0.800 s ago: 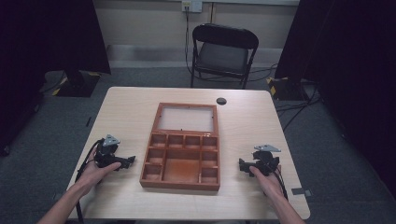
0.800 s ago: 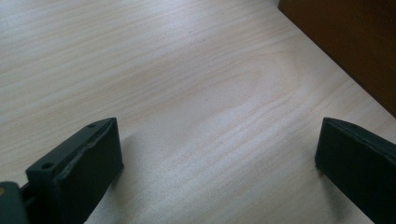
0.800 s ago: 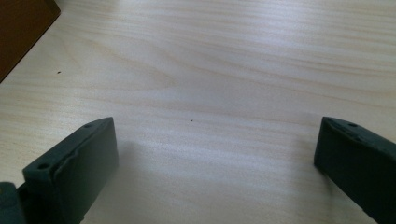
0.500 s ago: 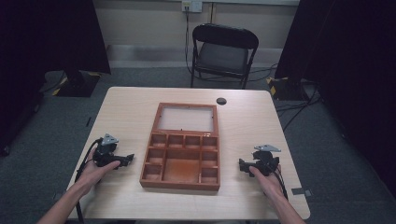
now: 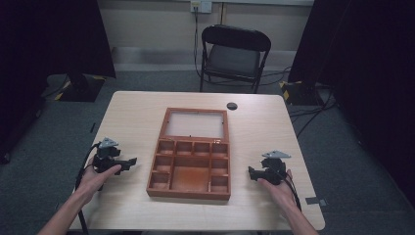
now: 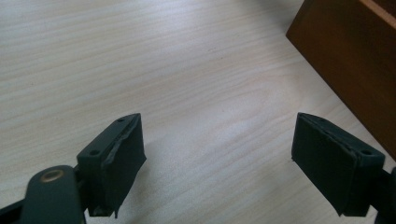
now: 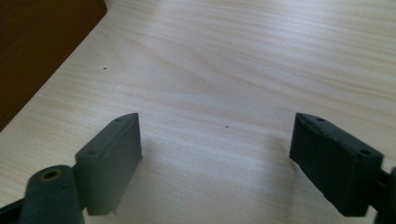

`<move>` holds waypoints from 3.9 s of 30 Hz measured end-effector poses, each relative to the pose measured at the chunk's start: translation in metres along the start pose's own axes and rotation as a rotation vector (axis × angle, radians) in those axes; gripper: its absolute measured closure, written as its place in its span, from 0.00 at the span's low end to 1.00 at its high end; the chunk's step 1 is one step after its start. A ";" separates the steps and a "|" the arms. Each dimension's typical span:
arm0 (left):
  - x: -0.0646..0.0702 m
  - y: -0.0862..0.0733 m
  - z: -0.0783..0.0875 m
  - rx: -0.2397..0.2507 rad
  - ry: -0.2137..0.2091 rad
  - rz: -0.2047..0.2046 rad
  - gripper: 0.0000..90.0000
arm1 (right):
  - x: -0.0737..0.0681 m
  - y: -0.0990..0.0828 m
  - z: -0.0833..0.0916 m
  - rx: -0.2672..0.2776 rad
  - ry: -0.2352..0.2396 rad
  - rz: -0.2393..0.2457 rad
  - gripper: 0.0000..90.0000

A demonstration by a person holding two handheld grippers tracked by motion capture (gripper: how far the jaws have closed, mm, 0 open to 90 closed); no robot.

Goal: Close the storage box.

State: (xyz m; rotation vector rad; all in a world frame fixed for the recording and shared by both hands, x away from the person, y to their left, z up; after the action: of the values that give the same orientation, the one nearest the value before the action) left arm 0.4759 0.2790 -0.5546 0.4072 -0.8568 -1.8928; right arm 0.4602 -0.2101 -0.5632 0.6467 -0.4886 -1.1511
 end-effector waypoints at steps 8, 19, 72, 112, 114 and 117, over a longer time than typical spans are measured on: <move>0.008 0.011 0.003 0.022 -0.026 0.017 0.19 | -0.008 0.016 0.010 0.069 0.036 -0.011 0.17; 0.021 0.026 0.002 0.025 -0.031 -0.022 0.19 | -0.023 0.043 0.016 0.107 0.096 0.015 0.20; 0.053 0.120 -0.088 -0.007 -0.083 0.020 0.20 | -0.065 0.147 -0.094 0.065 0.192 -0.075 0.17; 0.061 0.117 -0.118 0.024 -0.217 0.196 0.10 | -0.081 0.142 -0.112 -0.026 0.351 -0.244 0.11; 0.063 0.117 -0.119 0.026 -0.242 0.214 0.10 | -0.081 0.142 -0.112 -0.029 0.351 -0.242 0.11; 0.065 0.116 -0.121 0.022 -0.269 0.235 0.10 | -0.081 0.142 -0.112 -0.027 0.350 -0.242 0.11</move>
State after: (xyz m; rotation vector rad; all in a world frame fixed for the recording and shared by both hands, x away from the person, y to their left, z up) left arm 0.5948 0.1436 -0.5502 0.0596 -1.0546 -1.7420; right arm 0.6022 -0.0723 -0.5486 0.8811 -0.0984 -1.2360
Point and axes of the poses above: each handheld gripper's, and its own axes: z roughly backward along the jaws, y roughly out of its top, x roughly to its right, the point moved 10 cm from there along -z, roughly forward along the jaws, and after that the axes turned 1 degree about -x, right-handed, at the moved point
